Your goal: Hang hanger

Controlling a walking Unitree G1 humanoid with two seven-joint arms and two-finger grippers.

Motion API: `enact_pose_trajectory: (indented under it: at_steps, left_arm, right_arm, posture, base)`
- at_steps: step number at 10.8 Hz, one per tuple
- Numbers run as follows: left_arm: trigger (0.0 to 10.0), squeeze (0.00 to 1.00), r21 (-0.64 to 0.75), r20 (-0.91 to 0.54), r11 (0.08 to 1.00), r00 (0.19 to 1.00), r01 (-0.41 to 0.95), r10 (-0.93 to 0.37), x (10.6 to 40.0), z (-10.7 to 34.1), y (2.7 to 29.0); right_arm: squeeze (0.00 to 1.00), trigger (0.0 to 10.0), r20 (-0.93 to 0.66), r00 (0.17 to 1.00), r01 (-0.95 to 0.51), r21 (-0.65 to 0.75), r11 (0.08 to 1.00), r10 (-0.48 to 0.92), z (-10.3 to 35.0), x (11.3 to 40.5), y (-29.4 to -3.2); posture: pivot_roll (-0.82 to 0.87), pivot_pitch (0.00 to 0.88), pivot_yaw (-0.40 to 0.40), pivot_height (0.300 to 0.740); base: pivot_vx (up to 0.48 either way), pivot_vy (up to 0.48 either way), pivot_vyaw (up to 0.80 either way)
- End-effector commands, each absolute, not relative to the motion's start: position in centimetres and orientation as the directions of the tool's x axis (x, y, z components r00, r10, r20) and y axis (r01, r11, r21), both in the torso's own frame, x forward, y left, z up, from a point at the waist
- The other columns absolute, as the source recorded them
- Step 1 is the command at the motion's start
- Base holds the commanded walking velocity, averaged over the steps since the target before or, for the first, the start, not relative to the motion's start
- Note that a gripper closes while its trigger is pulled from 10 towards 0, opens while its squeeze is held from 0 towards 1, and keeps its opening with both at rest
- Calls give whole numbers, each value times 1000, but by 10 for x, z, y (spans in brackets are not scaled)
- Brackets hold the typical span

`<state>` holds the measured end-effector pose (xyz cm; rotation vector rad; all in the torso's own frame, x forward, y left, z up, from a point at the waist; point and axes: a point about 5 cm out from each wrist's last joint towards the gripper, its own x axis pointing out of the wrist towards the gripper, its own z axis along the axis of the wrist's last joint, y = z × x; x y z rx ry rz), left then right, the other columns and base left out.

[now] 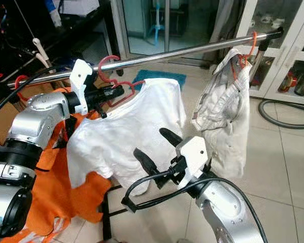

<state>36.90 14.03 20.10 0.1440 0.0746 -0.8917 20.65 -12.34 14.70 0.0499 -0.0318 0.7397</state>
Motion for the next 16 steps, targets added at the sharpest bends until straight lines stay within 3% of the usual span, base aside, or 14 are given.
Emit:
enact_pose_trajectory:
  at_steps: [1,3,5,7,8,9,11,16]
  left_arm:
    - [0,0,138,-115,594,609,792,-785,364,205,136]
    - [0,0,127,-40,515,524,848,-851,350,211,120]
    - [0,0,154,75,503,498,850,-864,339,229,113]
    - [0,0,136,27,661,664,738,-747,320,209,120]
    - [0,0,53,12,762,762,646,-647,305,182,120]
    - [10000,0,27,9,840,841,541,-542,292,160,118]
    - [10000,0,83,-69,932,935,352,-347,283,137,134]
    - [10000,0,112,-64,940,946,322,-317,272,138,130]
  right_arm:
    - [0,10000,58,729,-684,18,729,682,149,208,-124]
    - [0,10000,56,744,-668,18,744,666,148,209,-126]
    - [0,10000,53,780,-625,13,780,624,145,213,-129]
    - [0,10000,-59,902,-430,-16,903,428,124,223,-147]
    - [0,10000,-67,927,-369,3,929,369,119,220,-152]
    - [0,10000,-98,956,-276,15,961,276,112,217,-157]
    - [0,10000,-147,966,-217,-24,976,212,104,217,-153]
    - [0,10000,-181,973,-155,-63,986,142,100,223,-157]
  posture:
    - [-57,34,118,740]
    - [-50,32,116,740]
    - [-39,23,124,740]
    - [-41,5,142,740]
    - [-40,5,133,740]
    - [-45,2,115,740]
    - [-52,5,105,740]
    - [-51,11,81,740]
  base:
    - [0,0,0]
    - [0,0,0]
    - [0,0,0]
    - [0,0,0]
    - [0,0,0]
    - [0,0,0]
    - [0,0,0]
    - [0,0,0]
